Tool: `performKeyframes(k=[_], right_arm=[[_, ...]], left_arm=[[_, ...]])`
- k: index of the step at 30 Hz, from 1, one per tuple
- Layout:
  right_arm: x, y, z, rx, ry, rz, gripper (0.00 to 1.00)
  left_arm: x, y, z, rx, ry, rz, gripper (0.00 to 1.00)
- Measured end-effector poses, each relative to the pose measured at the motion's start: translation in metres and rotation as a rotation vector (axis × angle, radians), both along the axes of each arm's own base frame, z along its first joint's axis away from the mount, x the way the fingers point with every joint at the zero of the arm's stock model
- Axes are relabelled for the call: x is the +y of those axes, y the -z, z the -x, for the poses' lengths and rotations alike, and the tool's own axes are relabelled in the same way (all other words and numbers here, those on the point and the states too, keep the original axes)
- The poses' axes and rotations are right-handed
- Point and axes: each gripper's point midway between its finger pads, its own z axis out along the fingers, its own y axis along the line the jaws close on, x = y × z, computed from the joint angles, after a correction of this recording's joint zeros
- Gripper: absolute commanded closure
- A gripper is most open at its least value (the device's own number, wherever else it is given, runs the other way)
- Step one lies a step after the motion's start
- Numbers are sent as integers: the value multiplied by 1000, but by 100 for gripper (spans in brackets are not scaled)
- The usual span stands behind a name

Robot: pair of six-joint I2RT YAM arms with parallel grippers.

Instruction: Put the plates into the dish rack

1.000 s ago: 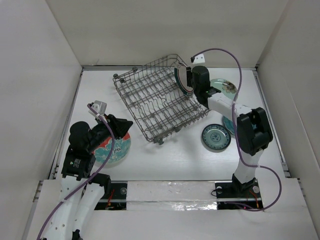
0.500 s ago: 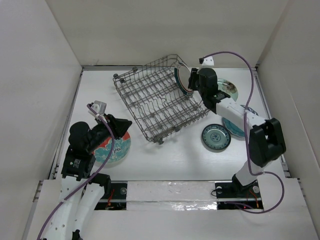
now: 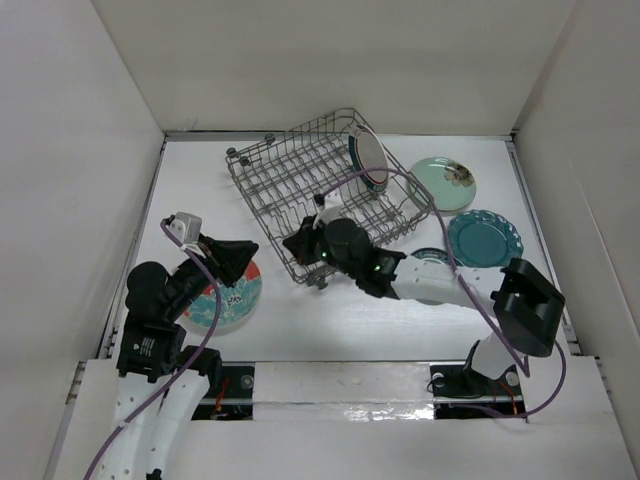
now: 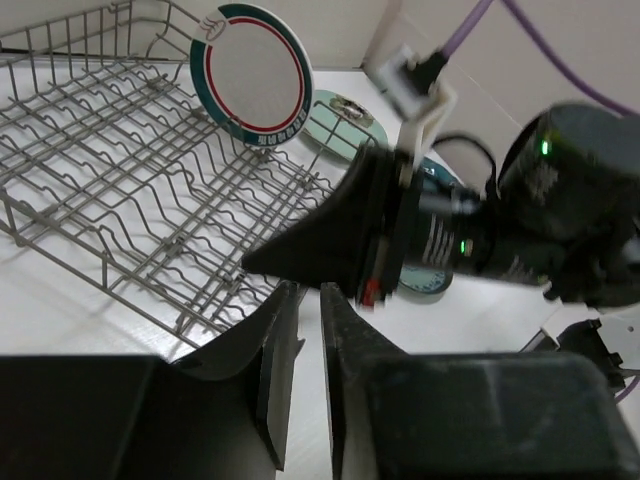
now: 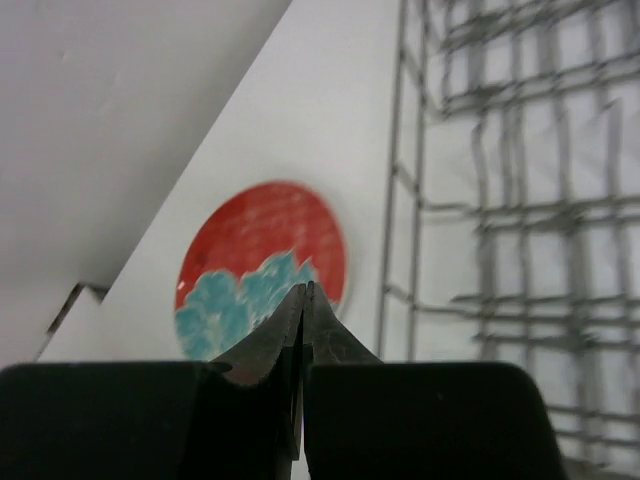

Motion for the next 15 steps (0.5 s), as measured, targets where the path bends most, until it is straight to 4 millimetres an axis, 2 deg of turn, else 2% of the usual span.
performKeyframes(k=[2,3,7,8,10,11,15], right_arm=[[20,14,29,47,-36,-19,100],[28,20,40,67,-38,-27,100],[54,41,82,153,-41,-74,91],[60,45,91,176,-40,-88,83],[70,56,106,218,-31,-109,76],[74,66,113,242,-22,-109,64],[85,106,129,339,28,-102,42]], left_arm=[[0,-2,2,-7,0,5,71],[0,-3,3,-13,0,5,62],[1,-7,5,-26,1,14,58],[1,-7,5,-26,0,15,58],[1,-9,7,-34,0,18,58],[1,-10,9,-42,0,20,58],[3,-18,18,-83,1,33,58]])
